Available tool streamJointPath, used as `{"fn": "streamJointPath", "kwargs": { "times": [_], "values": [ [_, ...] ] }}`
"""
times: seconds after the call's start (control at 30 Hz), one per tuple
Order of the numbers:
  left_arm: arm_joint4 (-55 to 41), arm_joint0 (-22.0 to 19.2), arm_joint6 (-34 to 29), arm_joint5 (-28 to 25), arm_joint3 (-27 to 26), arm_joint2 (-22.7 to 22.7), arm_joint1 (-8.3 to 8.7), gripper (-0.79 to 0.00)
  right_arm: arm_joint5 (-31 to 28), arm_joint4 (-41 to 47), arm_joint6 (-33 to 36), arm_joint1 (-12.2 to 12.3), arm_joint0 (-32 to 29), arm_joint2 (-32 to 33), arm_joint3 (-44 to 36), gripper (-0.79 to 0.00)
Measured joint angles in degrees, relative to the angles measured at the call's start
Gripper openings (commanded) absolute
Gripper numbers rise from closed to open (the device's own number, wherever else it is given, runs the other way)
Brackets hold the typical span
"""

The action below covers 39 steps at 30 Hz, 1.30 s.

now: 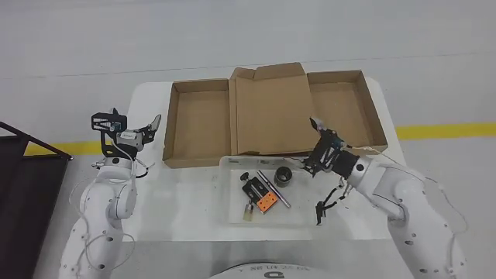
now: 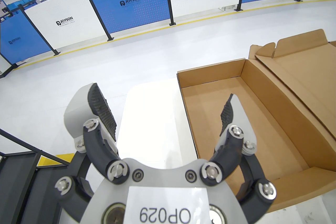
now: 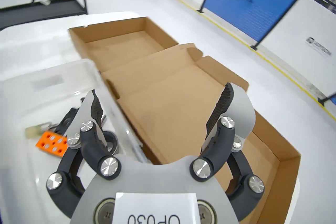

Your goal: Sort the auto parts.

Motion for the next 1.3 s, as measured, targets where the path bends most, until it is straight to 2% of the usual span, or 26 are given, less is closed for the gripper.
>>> {"fn": "streamJointPath", "kwargs": {
  "times": [0.03,0.17,0.33,0.7,0.83,0.97,1.3],
  "values": [
    [0.0,0.0,0.0,0.0,0.0,0.0,0.0,0.0,-1.8,-0.3,-0.3,0.2,-0.7,0.6,-0.5,-0.397],
    [0.0,0.0,0.0,0.0,0.0,0.0,0.0,0.0,-7.3,-2.7,-1.2,0.9,-3.3,2.6,-2.0,-0.456],
    [0.0,0.0,0.0,0.0,0.0,0.0,0.0,0.0,-8.1,-8.8,0.5,1.3,-4.3,0.5,-2.4,-0.446],
    [0.0,0.0,0.0,0.0,0.0,0.0,0.0,0.0,-10.0,-16.5,2.8,1.8,-1.8,-6.4,-0.2,-0.462],
    [0.0,0.0,0.0,0.0,0.0,0.0,0.0,0.0,-9.1,-16.9,3.7,1.9,-1.5,-7.1,0.9,-0.459],
    [0.0,0.0,0.0,0.0,0.0,0.0,0.0,0.0,-7.0,-16.9,5.2,1.9,-1.4,-7.8,2.3,-0.416],
    [0.0,0.0,0.0,0.0,0.0,0.0,0.0,0.0,-2.6,-16.2,9.7,1.7,0.8,-10.8,6.0,-0.413]
  ]
}}
